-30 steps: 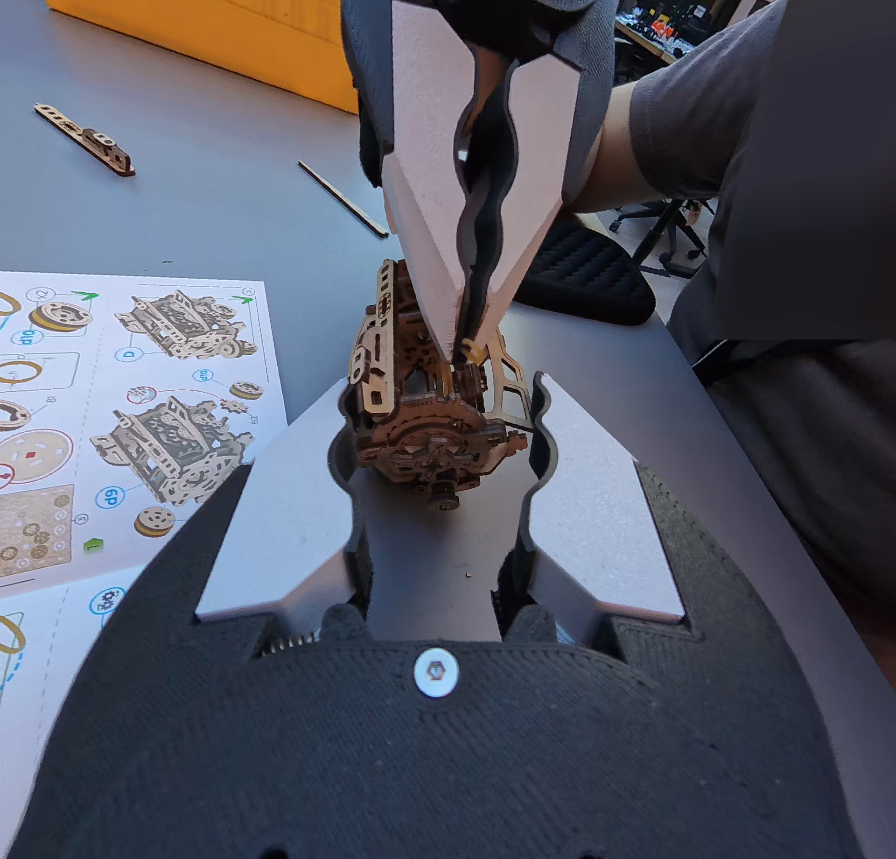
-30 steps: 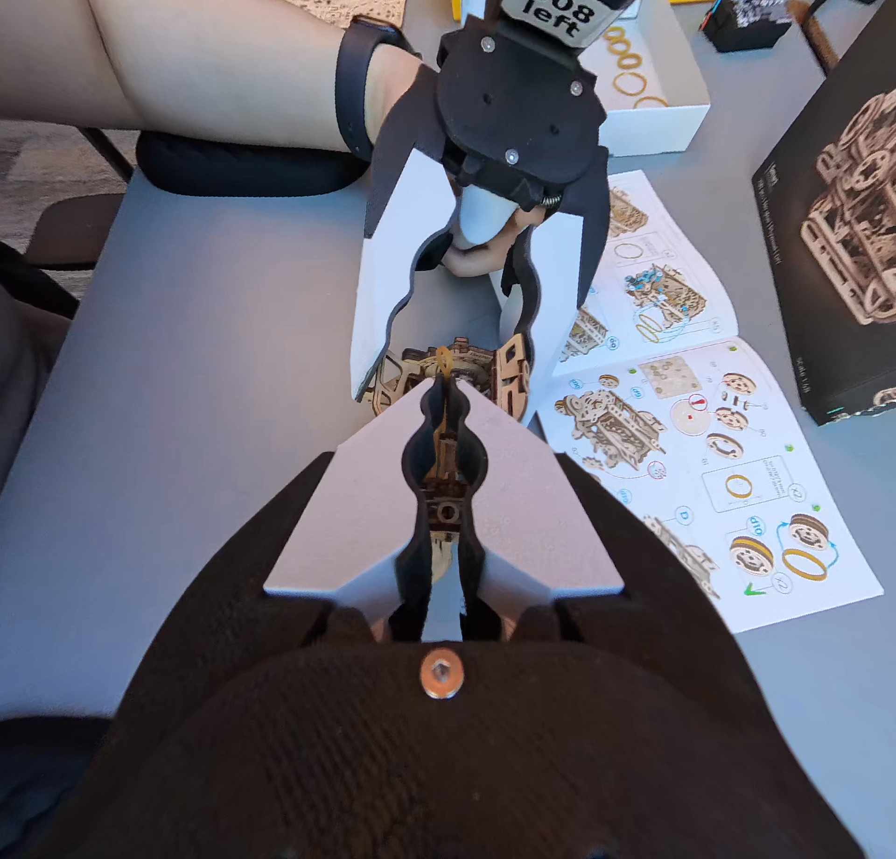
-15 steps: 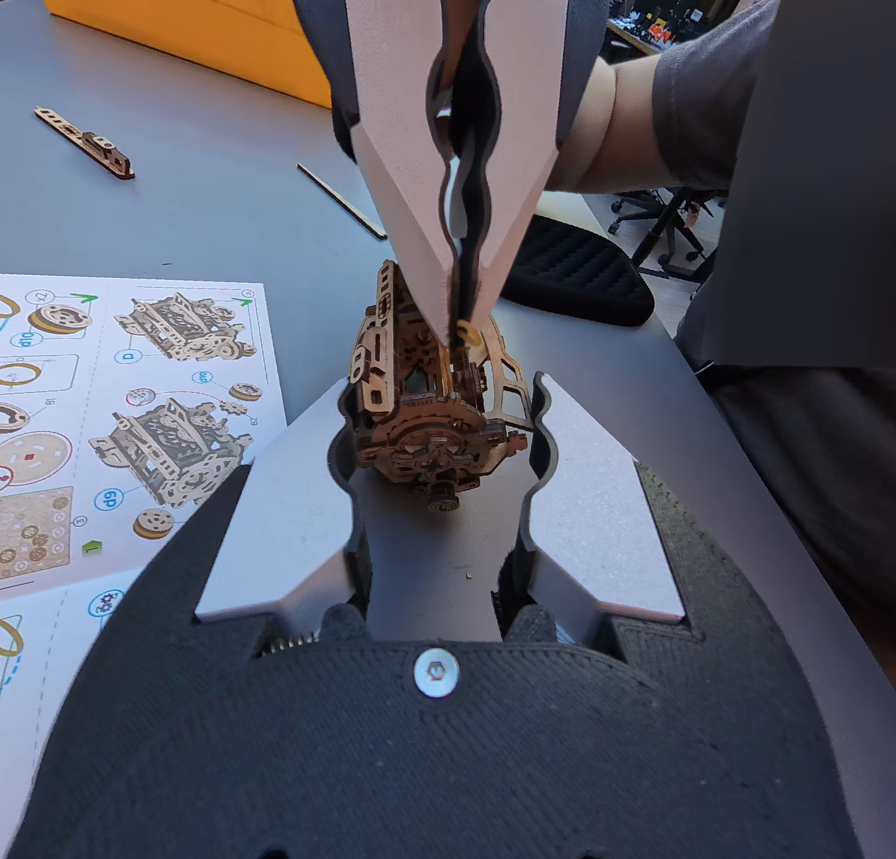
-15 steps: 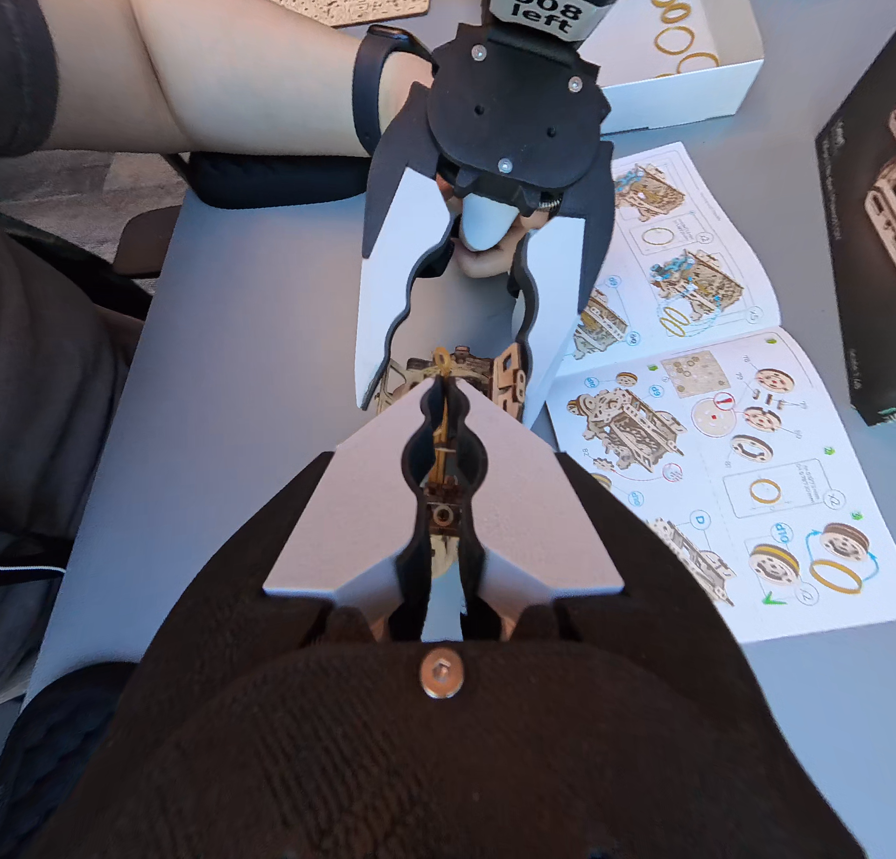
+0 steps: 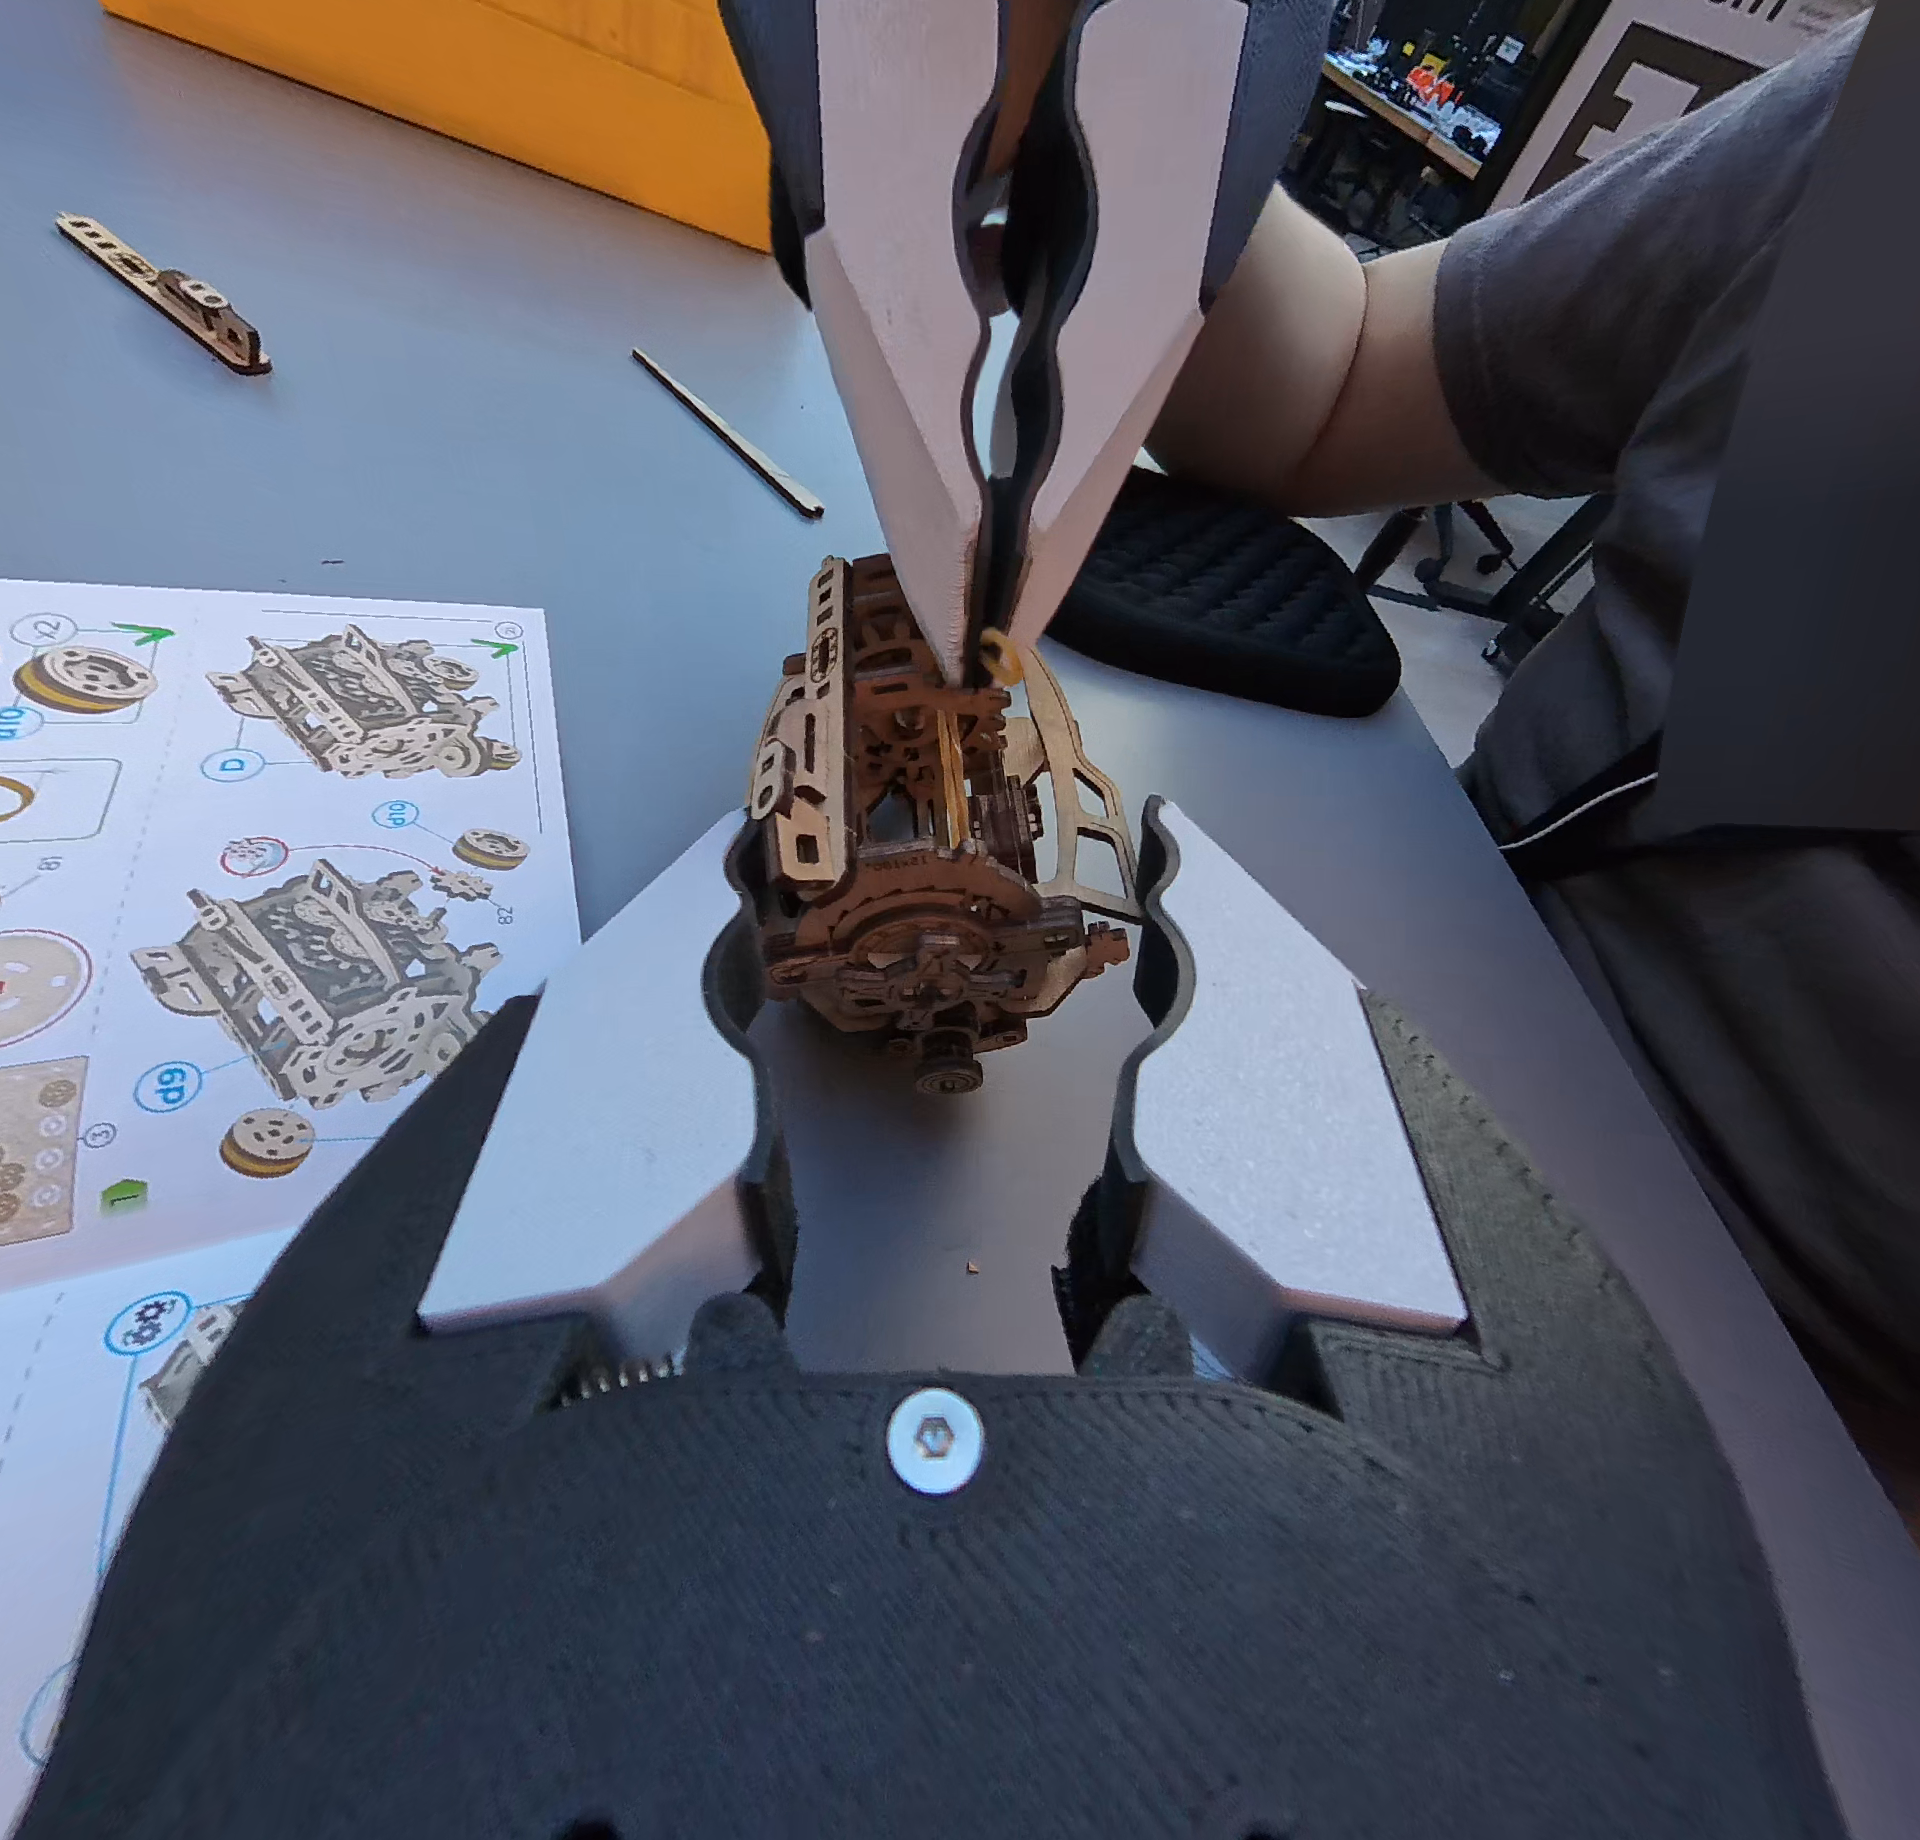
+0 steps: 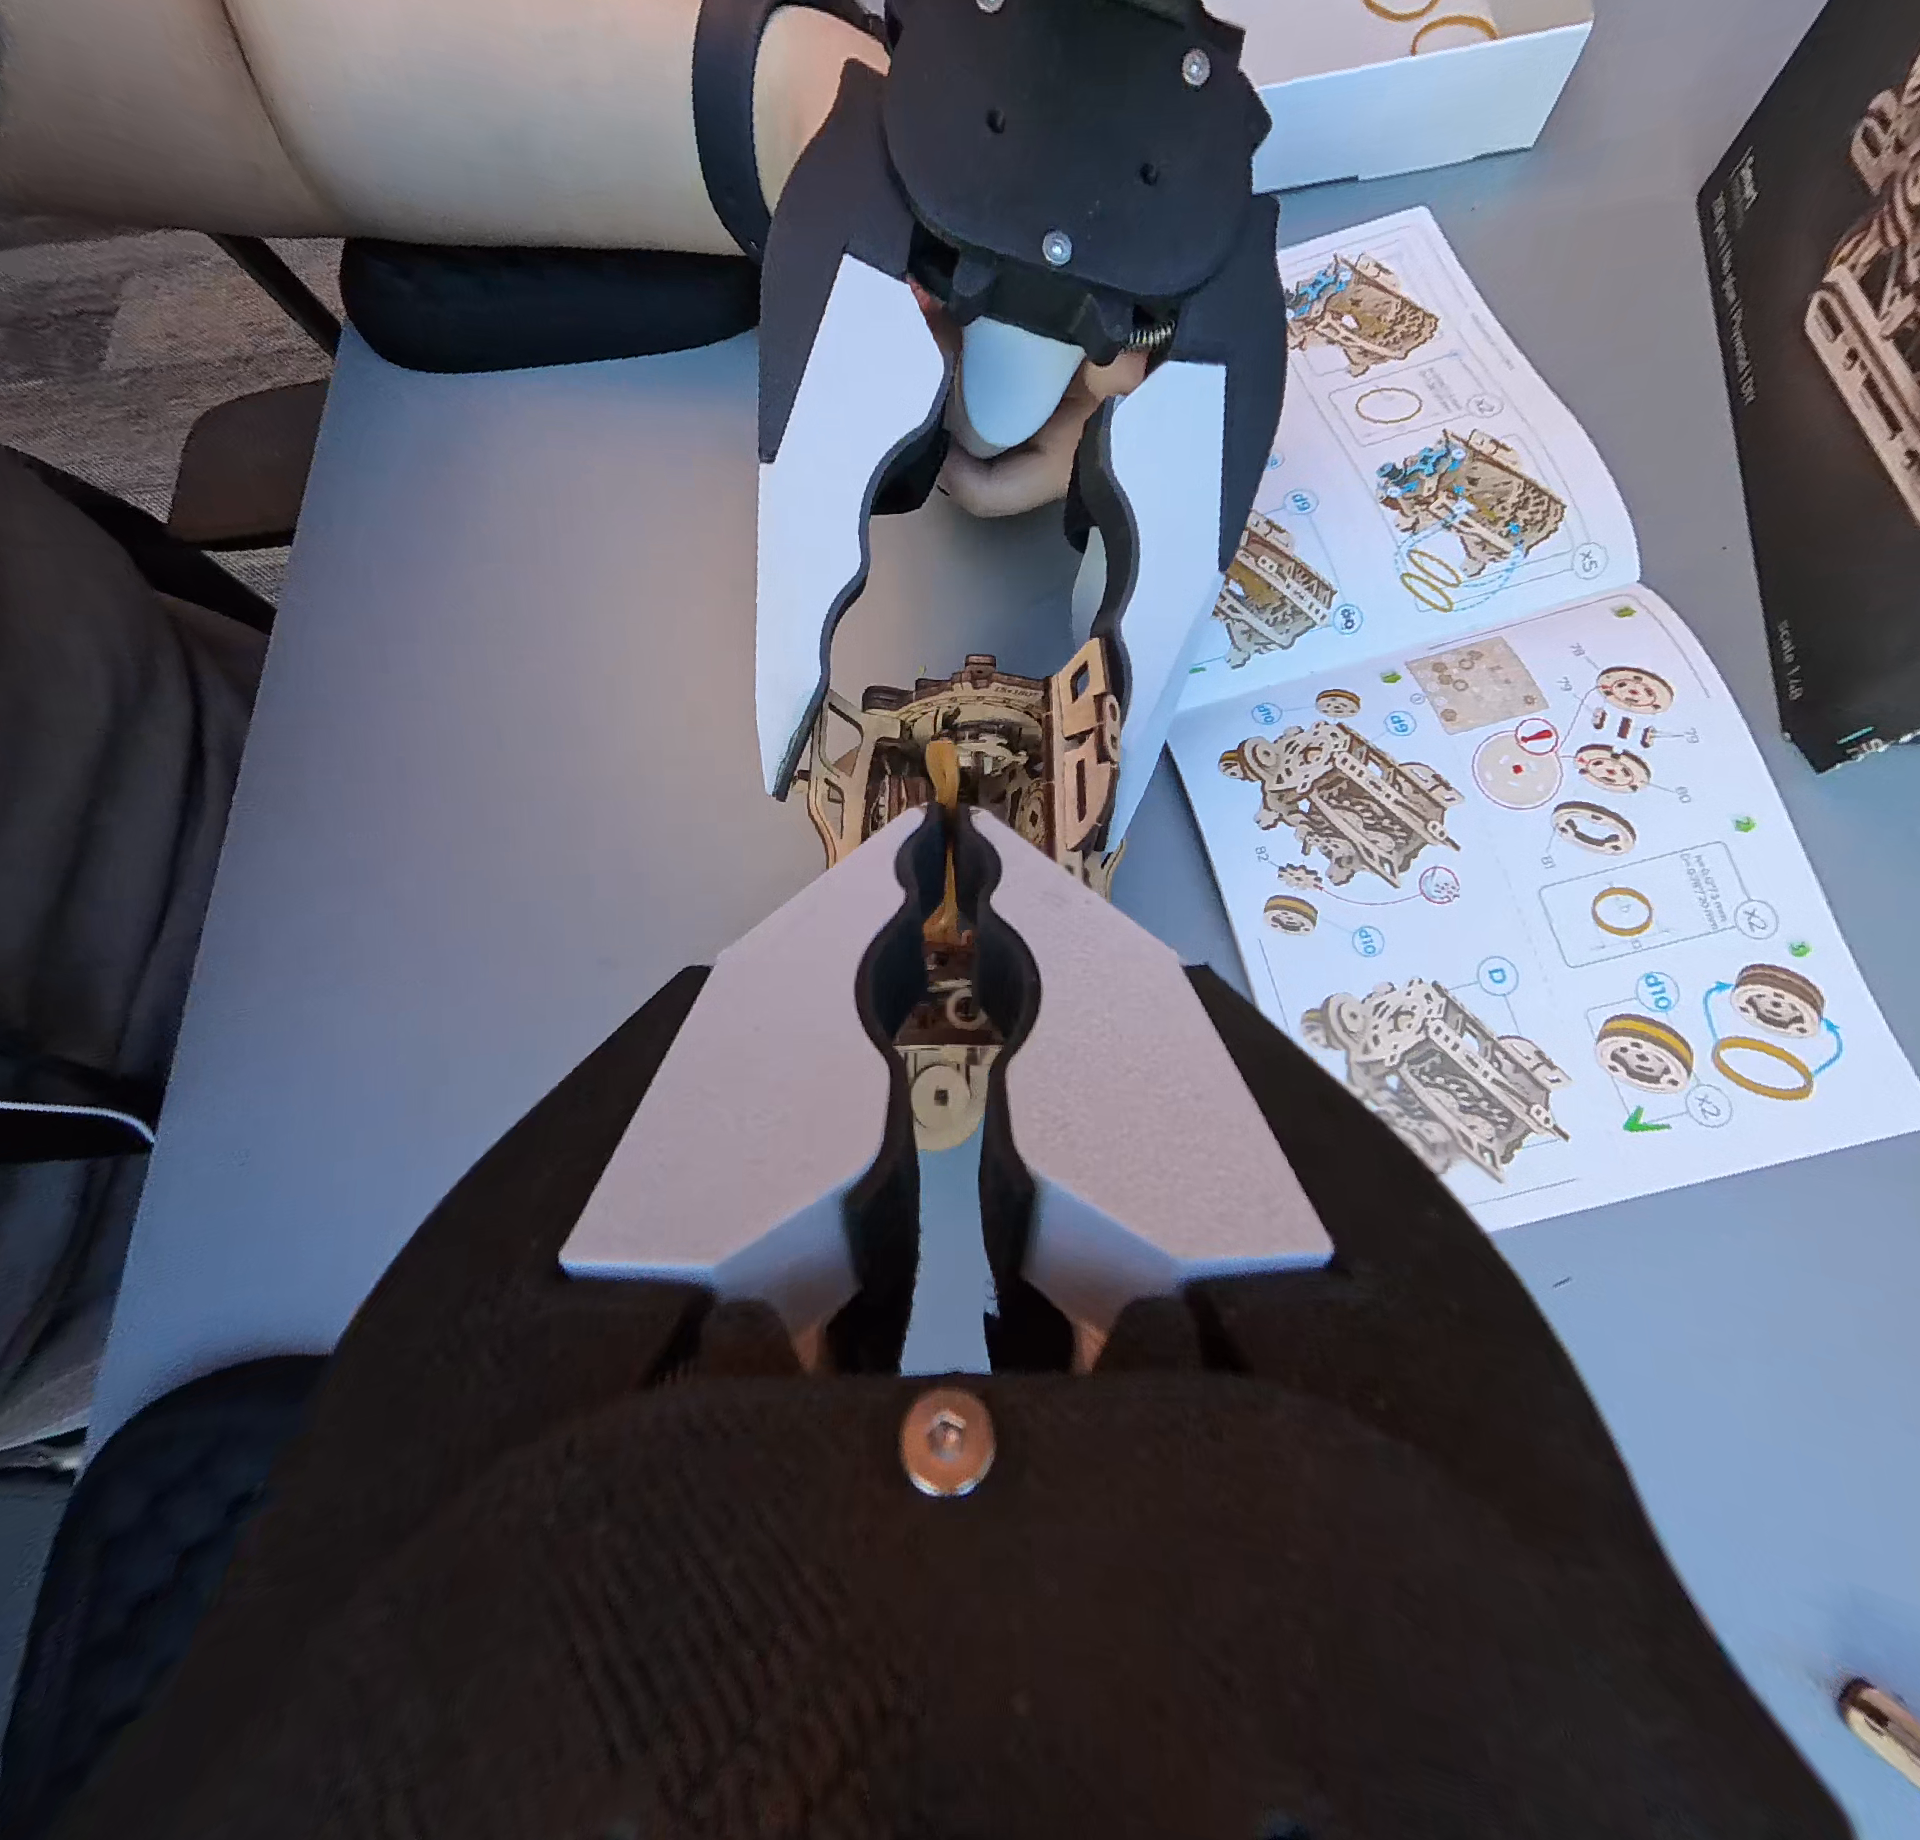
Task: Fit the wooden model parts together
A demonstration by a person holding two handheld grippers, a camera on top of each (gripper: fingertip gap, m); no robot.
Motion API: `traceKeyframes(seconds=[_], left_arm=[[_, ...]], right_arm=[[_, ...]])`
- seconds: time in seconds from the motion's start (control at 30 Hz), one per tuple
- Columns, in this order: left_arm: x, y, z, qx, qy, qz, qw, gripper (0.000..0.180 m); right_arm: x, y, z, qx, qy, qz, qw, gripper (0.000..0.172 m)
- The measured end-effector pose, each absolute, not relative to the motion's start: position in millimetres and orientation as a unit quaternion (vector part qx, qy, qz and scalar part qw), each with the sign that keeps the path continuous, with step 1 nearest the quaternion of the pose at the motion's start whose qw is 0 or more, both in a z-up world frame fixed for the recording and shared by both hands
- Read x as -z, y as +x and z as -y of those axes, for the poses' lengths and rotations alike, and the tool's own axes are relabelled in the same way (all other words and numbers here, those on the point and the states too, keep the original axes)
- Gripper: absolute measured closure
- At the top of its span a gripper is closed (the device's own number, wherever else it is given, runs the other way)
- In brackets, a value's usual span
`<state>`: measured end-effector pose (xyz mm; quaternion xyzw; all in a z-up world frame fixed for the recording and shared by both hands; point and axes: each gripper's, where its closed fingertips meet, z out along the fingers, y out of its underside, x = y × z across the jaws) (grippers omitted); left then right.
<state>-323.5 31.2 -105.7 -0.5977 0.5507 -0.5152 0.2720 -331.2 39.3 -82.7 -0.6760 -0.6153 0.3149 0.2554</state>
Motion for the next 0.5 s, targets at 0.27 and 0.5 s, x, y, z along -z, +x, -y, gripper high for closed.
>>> traceKeyframes(seconds=[0.27, 0.5], left_arm=[[105, -325, -29, 0.505, -0.591, -0.563, 0.28, 0.109], [75, -339, -43, 0.52, -0.584, -0.534, 0.324, 0.111]], right_arm=[[90, -336, -37, -0.339, -0.71, 0.581, 0.207, 0.172], [84, -331, -41, -0.339, -0.695, 0.586, 0.242, 0.172]])
